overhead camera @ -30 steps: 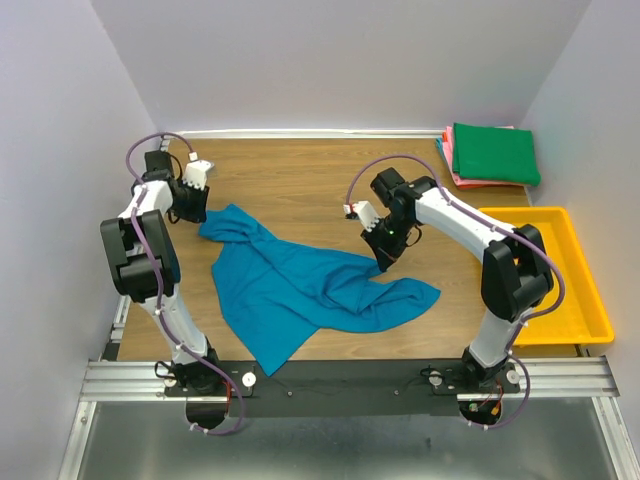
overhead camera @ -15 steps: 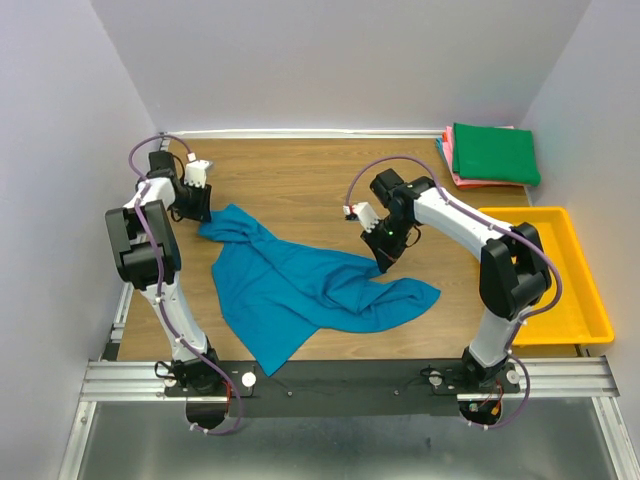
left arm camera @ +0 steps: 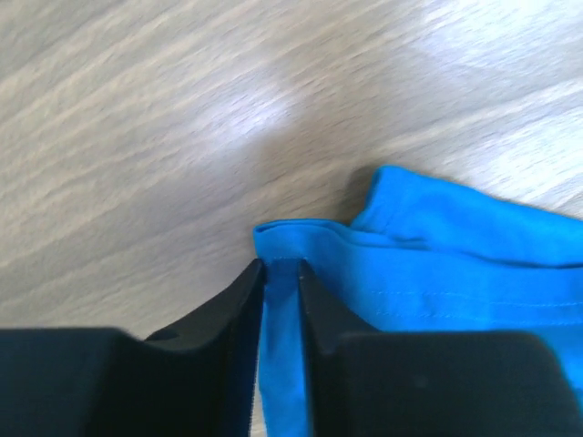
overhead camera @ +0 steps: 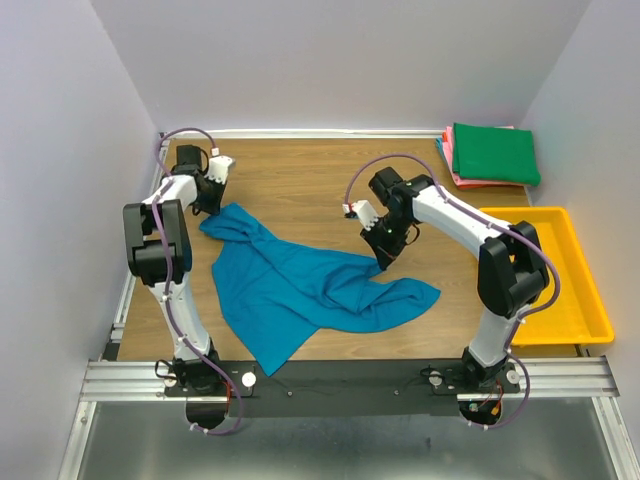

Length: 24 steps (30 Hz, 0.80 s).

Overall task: Fold and stack the t-shirts
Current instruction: Flatten out the tshirt

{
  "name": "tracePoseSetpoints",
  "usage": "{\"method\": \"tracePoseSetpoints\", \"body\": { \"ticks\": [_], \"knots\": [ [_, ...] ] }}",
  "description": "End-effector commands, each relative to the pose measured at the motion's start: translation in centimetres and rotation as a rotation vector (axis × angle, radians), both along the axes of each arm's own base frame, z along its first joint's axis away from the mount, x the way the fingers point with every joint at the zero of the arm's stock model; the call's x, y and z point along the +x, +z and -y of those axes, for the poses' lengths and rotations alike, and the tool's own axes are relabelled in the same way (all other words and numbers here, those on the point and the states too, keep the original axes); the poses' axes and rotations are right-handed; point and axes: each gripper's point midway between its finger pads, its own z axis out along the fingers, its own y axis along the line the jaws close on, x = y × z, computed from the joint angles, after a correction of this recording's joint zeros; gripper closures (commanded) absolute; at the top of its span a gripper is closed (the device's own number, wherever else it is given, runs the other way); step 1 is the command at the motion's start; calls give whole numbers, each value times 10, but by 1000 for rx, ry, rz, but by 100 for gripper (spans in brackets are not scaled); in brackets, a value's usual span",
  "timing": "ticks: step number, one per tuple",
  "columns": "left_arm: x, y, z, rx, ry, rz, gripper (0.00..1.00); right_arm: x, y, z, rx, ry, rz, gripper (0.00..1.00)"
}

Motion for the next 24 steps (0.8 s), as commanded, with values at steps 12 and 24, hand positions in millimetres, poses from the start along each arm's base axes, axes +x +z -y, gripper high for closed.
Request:
{"method": "tracePoseSetpoints", "body": {
  "ticks": [12, 24],
  "knots": [
    [49, 179, -22, -53, -18, 332, 100, 124, 102, 53, -120, -173, 465, 100],
    [17, 420, 4, -118, -102, 921, 100, 232, 308, 107, -213, -444, 1164, 99]
  ]
}}
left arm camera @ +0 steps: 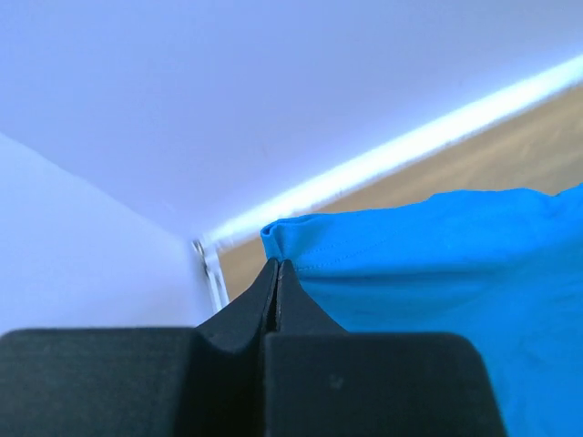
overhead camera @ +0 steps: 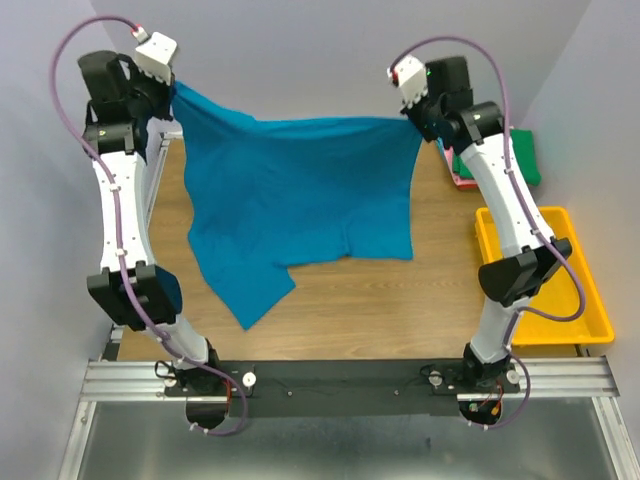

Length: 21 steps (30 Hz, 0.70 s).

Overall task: Fold and stack the t-shirts
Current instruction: Flatten out the tshirt

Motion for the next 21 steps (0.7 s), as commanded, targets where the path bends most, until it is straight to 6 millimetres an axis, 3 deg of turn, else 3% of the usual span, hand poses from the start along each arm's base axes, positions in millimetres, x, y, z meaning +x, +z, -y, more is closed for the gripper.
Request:
{"method": "tracePoseSetpoints", "body": {
  "ticks": [1, 2, 5, 6, 7, 8, 9, 12, 13, 14, 15, 16, 17, 18, 19, 21],
  "knots": [
    [-23, 53, 7, -45, -50, 150, 100, 18, 76, 30, -64, -129, 253, 99],
    [-39, 77, 11, -41, -50, 206, 100, 13, 96, 34, -53, -141, 303, 100],
    [-66, 115, 12, -27, -29, 332, 100, 3, 143, 44, -39, -168, 433, 99],
    [-90, 140, 18, -25, -24, 402, 100, -8, 166, 49, -19, -178, 496, 100],
    [-100, 150, 17, -17, -5, 448, 100, -16, 179, 53, -16, -182, 527, 100],
    [-126, 173, 22, -6, 1, 515, 100, -22, 190, 56, -8, -185, 557, 99],
    [-136, 181, 21, -9, 22, 550, 100, -38, 213, 62, 15, -191, 615, 100],
    [-186, 216, 26, -6, 64, 669, 100, -65, 246, 71, 57, -196, 706, 100],
    [-199, 224, 28, -10, 71, 699, 100, -85, 263, 77, 81, -196, 752, 99],
    [-227, 239, 34, -5, 78, 758, 100, -95, 270, 80, 93, -192, 773, 100],
    [-241, 246, 36, -8, 87, 788, 100, -105, 280, 83, 108, -191, 803, 99],
    [-256, 254, 37, -13, 102, 829, 100, -129, 297, 89, 140, -181, 853, 99],
    [-286, 265, 43, -2, 106, 890, 100, -137, 301, 92, 148, -178, 869, 99],
    [-302, 272, 45, 3, 112, 925, 100, -148, 310, 94, 163, -171, 900, 99],
    [-316, 277, 45, 6, 135, 958, 100, -174, 326, 100, 193, -160, 954, 99],
    [-359, 292, 49, 32, 169, 1044, 100, -197, 342, 106, 224, -144, 1015, 99]
  ]
}}
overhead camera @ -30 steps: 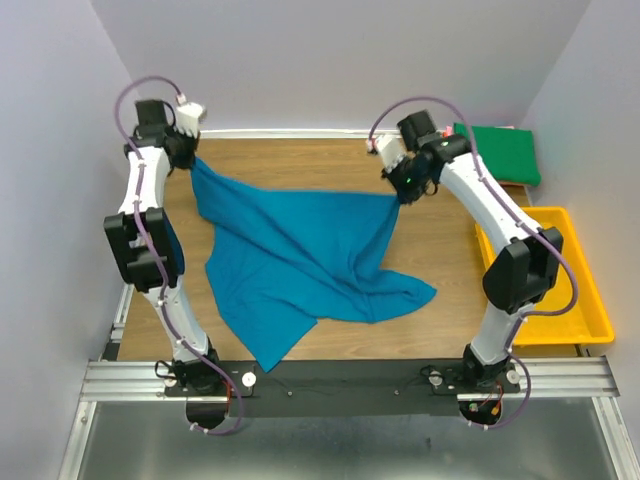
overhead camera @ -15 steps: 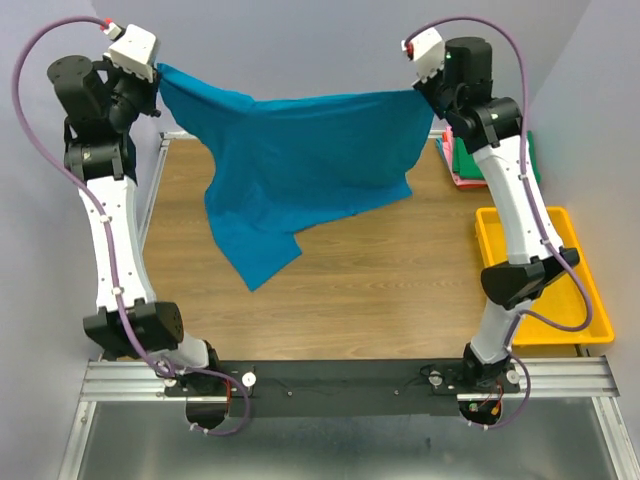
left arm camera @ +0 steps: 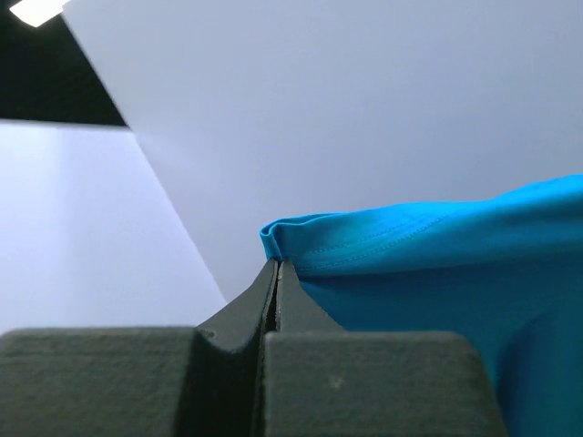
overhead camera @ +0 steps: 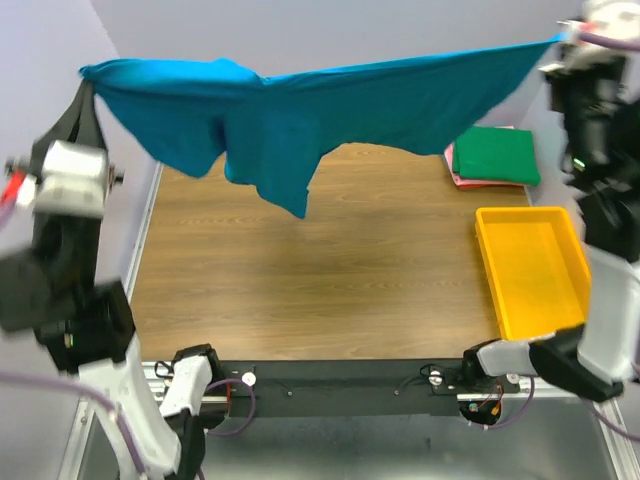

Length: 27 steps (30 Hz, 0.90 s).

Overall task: Fold and stack the t-shirts
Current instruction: Flatten out the tshirt

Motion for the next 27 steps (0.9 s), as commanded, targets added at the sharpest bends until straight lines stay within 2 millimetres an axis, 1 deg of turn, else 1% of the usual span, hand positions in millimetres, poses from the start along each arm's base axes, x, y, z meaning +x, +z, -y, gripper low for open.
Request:
{"method": "tracePoseSetpoints", "body": {
  "ticks": [1, 2, 3, 4, 6, 7, 9, 10, 12, 13, 14, 15, 16, 17, 18, 19, 20, 21, 22, 23, 24, 26, 27],
  "knots": [
    [-61, 29, -10, -43, 119, 168, 100, -50, 41, 15, 34, 19, 164, 99],
    [-73, 33, -10, -39, 137, 191, 100, -60, 47, 18, 39, 22, 190, 99],
    [-90, 37, -10, -40, 165, 220, 100, -80, 59, 25, 46, 26, 239, 100],
    [-101, 40, -9, -39, 178, 232, 100, -86, 63, 26, 28, 27, 256, 99],
    [-115, 42, -9, -29, 202, 243, 100, -97, 68, 31, 11, 15, 282, 99],
    [-117, 42, -8, -26, 202, 240, 100, -98, 68, 32, -16, 4, 283, 99],
    [-113, 38, -9, -21, 210, 215, 100, -95, 66, 31, -45, -3, 276, 99],
    [-108, 35, -10, -14, 212, 200, 100, -88, 59, 28, -66, 2, 256, 100],
    [-94, 27, -13, 0, 221, 164, 100, -74, 47, 20, -99, 15, 219, 99],
    [-75, 13, -15, 29, 223, 111, 100, -68, 40, 16, -121, 25, 201, 99],
    [-63, 4, -16, 42, 219, 73, 100, -46, 15, 7, -150, 35, 132, 99],
    [-37, -19, -16, 64, 195, -6, 100, -36, 3, 2, -166, 44, 103, 99],
    [-23, -33, -18, 94, 195, -48, 100, -25, -13, -6, -197, 70, 66, 99],
    [-11, -47, -18, 107, 185, -87, 100, -4, -49, -16, -236, 93, -22, 99],
    [1, -62, -18, 124, 170, -126, 100, 7, -71, -24, -261, 119, -64, 99],
    [27, -98, -17, 149, 129, -220, 100, 17, -90, -32, -297, 150, -97, 99],
    [39, -117, -17, 171, 119, -263, 100, 26, -110, -38, -317, 165, -135, 99],
    [62, -155, -19, 169, 85, -351, 100, 43, -155, -47, -352, 193, -217, 99],
    [74, -176, -19, 174, 64, -399, 100, 51, -174, -50, -376, 195, -244, 99],
    [86, -198, -21, 186, 52, -449, 100, 60, -198, -53, -394, 205, -282, 99],
    [109, -241, -26, 182, 38, -542, 100, 74, -237, -61, -418, 229, -345, 100],
    [131, -286, -31, 188, 27, -635, 100, 89, -280, -68, -454, 251, -410, 99],
    [150, -317, -38, 180, 39, -709, 100, 103, -302, -75, -463, 265, -433, 99]
  ]
}}
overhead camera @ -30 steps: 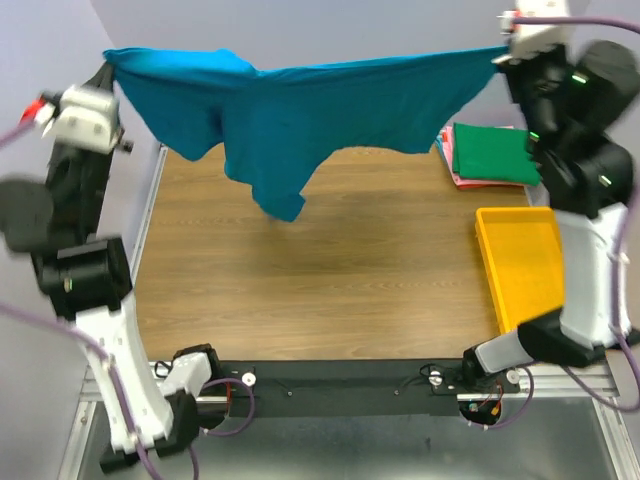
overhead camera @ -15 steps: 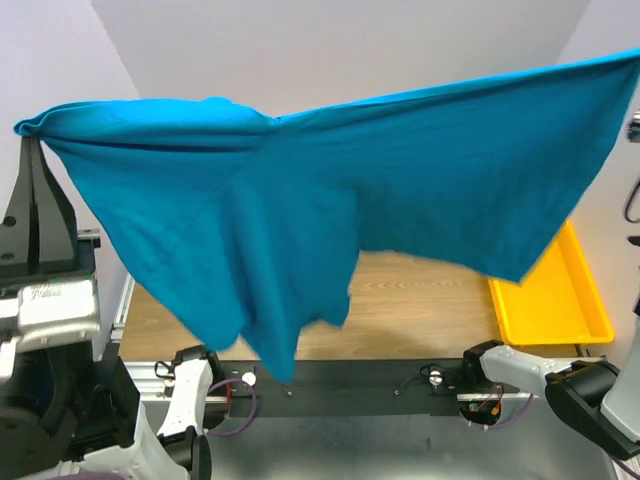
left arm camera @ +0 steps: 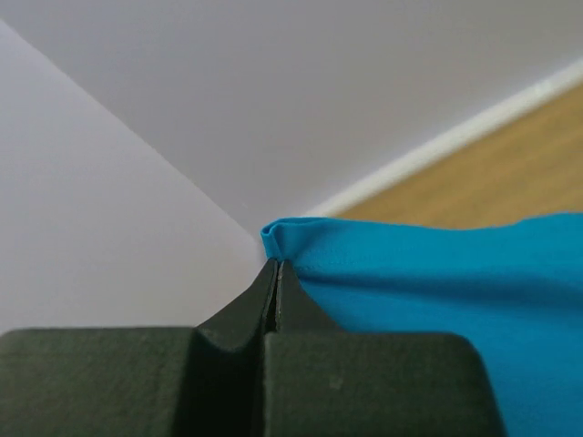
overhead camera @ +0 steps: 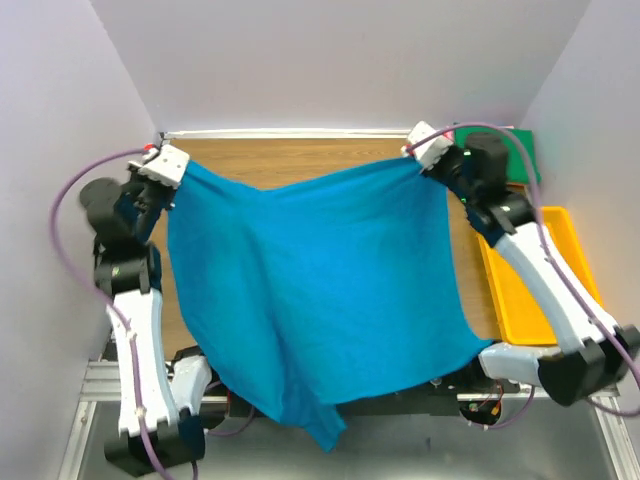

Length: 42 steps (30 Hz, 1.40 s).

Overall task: Fold and stack the t-shirts
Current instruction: Flatten out the tshirt

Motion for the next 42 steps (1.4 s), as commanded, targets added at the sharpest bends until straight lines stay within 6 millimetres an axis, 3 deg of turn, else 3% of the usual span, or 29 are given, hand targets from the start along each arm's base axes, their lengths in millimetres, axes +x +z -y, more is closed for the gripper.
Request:
{"method": "tracePoseSetpoints", "body": {
  "ticks": [1, 4, 5, 7, 8, 9, 10, 12, 13, 14, 19, 20, 23, 24, 25, 26, 27, 28, 30, 31, 32, 33, 35, 36, 37, 38, 39, 40, 42],
  "knots": [
    [47, -103, -6, 41, -38, -208, 100, 31, -62, -20, -49, 71, -37, 99],
    [85, -170, -12, 31, -20, -358, 100, 60, -126, -30, -80, 81, -126, 99],
    [102, -206, -15, 21, -17, -453, 100, 68, -140, -31, -85, 79, -144, 100],
    [126, -221, -16, 18, 9, -496, 100, 96, -172, -34, -81, 59, -173, 100],
    [139, -255, -18, 6, 14, -581, 100, 107, -184, -30, -82, 42, -191, 100],
    [147, -262, -18, -2, 13, -601, 100, 117, -191, -29, -76, 28, -189, 99],
    [163, -255, -19, -7, 17, -587, 100, 129, -220, -27, -85, 11, -237, 100],
    [181, -284, -19, -8, 24, -652, 100, 153, -218, -21, -77, -18, -213, 100],
    [196, -274, -17, -1, 23, -627, 100, 160, -227, -19, -81, -23, -223, 99],
    [206, -292, -17, -6, 29, -665, 100, 166, -246, -15, -95, -30, -251, 99],
    [269, -283, -9, 20, 38, -642, 100, 211, -254, -9, -112, -70, -213, 99],
    [280, -306, 1, 28, 25, -683, 100, 218, -273, -8, -121, -81, -234, 100],
    [319, -287, 11, 50, 24, -643, 100, 245, -262, -1, -124, -140, -179, 99],
    [329, -309, 16, 47, 22, -673, 100, 254, -259, 2, -123, -160, -162, 99],
    [345, -286, 19, 36, 19, -622, 100, 264, -265, 8, -135, -201, -153, 99],
    [353, -282, 22, 26, 14, -608, 100, 271, -263, 9, -136, -219, -139, 97],
    [361, -295, 24, 21, 7, -619, 100, 275, -264, 12, -140, -239, -133, 92],
    [372, -275, 27, 16, 3, -573, 71, 277, -271, 17, -150, -270, -137, 58],
    [378, -268, 28, 10, 17, -560, 34, 281, -259, 21, -130, -302, -113, 24],
    [378, -258, 27, 5, 25, -546, 13, 278, -258, 21, -124, -306, -121, 14],
    [376, -252, 27, -1, 27, -539, 13, 275, -239, 20, -93, -307, -105, 13],
    [369, -223, 26, -10, 29, -502, 13, 266, -244, 21, -91, -305, -143, 12],
    [350, -229, 23, -27, 18, -536, 13, 255, -230, 16, -39, -285, -167, 11],
    [335, -202, 28, -35, -12, -517, 14, 238, -218, 15, -29, -273, -214, 11],
    [317, -224, 29, -29, -24, -589, 15, 229, -216, 9, -4, -242, -249, 11],
    [301, -205, 30, -1, -41, -581, 16, 210, -206, 8, 23, -234, -305, 11],
    [275, -239, 35, -1, -74, -699, 20, 196, -212, -1, 65, -196, -371, 10],
    [259, -248, 37, 3, -92, -744, 23, 183, -214, -4, 75, -183, -421, 10],
    [224, -245, 42, 8, -138, -783, 29, 158, -217, -6, 98, -163, -507, 10]
  ]
}}
